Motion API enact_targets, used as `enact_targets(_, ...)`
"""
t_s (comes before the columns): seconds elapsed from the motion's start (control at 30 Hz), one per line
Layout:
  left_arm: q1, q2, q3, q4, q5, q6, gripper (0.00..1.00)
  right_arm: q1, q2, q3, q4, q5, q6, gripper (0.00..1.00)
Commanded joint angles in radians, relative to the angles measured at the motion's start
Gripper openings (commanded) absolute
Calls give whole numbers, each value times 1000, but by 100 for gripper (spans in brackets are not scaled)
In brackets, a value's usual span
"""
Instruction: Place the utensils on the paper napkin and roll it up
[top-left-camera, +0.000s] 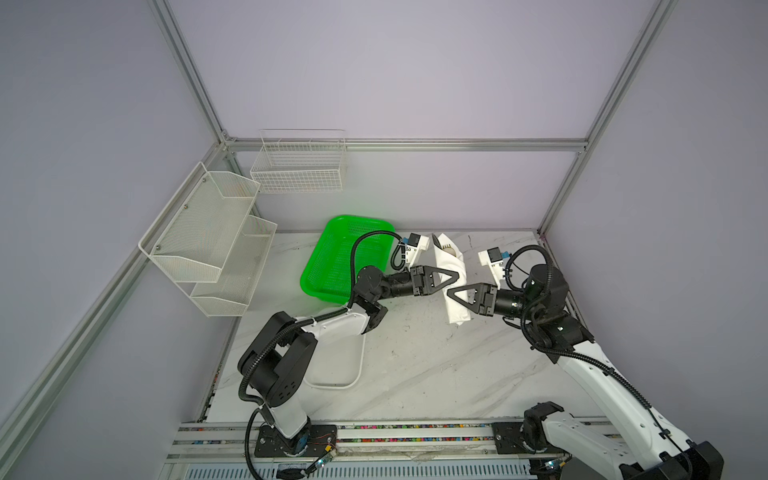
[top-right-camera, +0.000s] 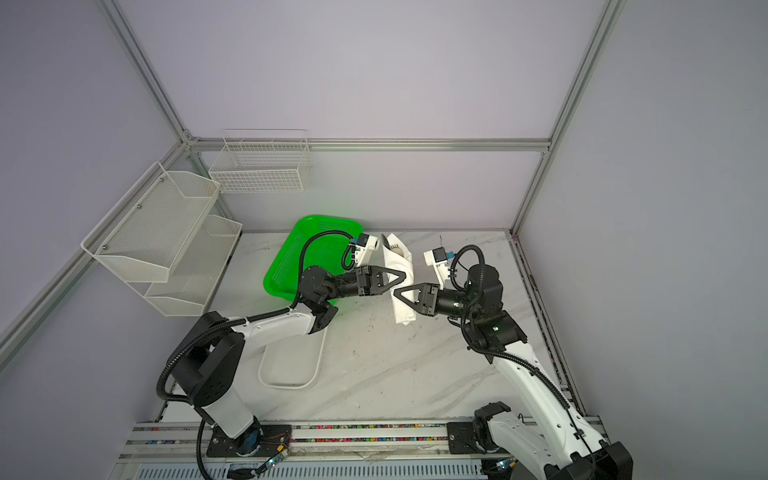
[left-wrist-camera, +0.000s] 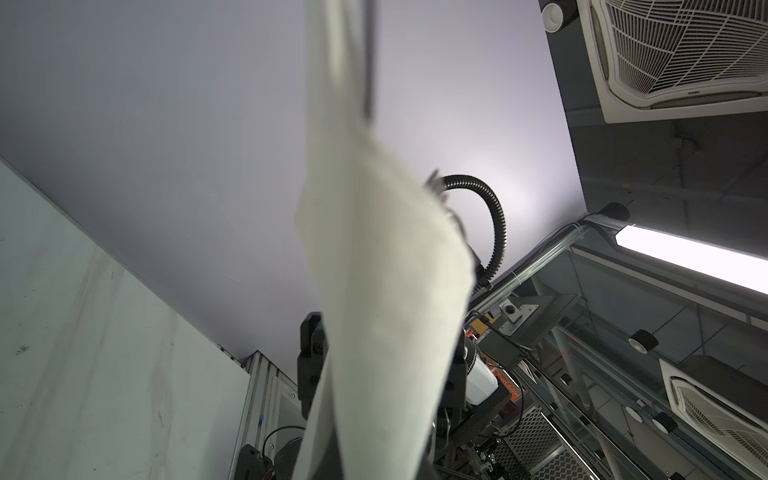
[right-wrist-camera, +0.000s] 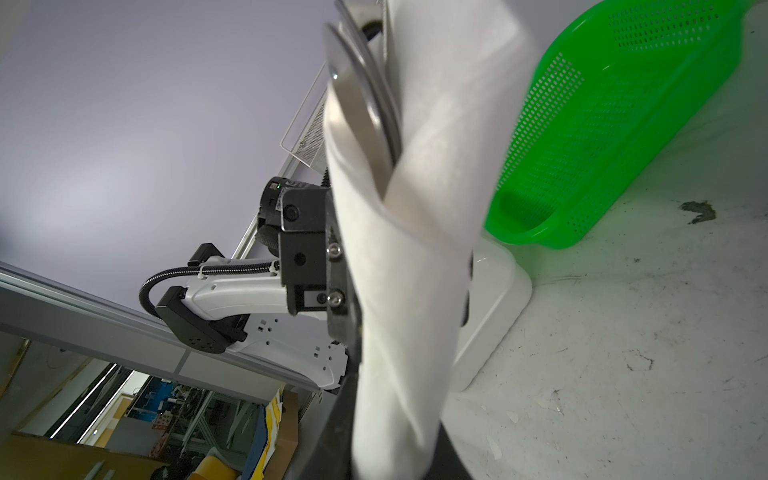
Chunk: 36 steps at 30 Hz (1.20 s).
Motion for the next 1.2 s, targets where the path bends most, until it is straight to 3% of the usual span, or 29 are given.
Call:
enact_targets(0.0, 10, -23, 33, 43, -4, 7, 10, 0, -17, 8, 55, -35, -5, 18)
enact_targets(0.1, 11, -21, 22, 15, -9, 21, 21, -1, -21, 15, 55, -25, -9, 17)
enact_targets(0.33, 24, -41, -39, -62, -29, 69, 60, -1, -18, 17, 50, -6, -17, 16)
enact_targets(0.53, 25, -26, -27, -75, 11, 65, 70, -1, -15, 12, 49, -11, -23, 16)
enact_targets(0.73, 16, 12, 41, -19, 73, 18, 70, -3, -10, 7, 54, -15, -23, 16)
enact_targets(1.17, 7, 29, 93, 43, 94, -38, 45, -2, -3, -11, 69, -35, -20, 17)
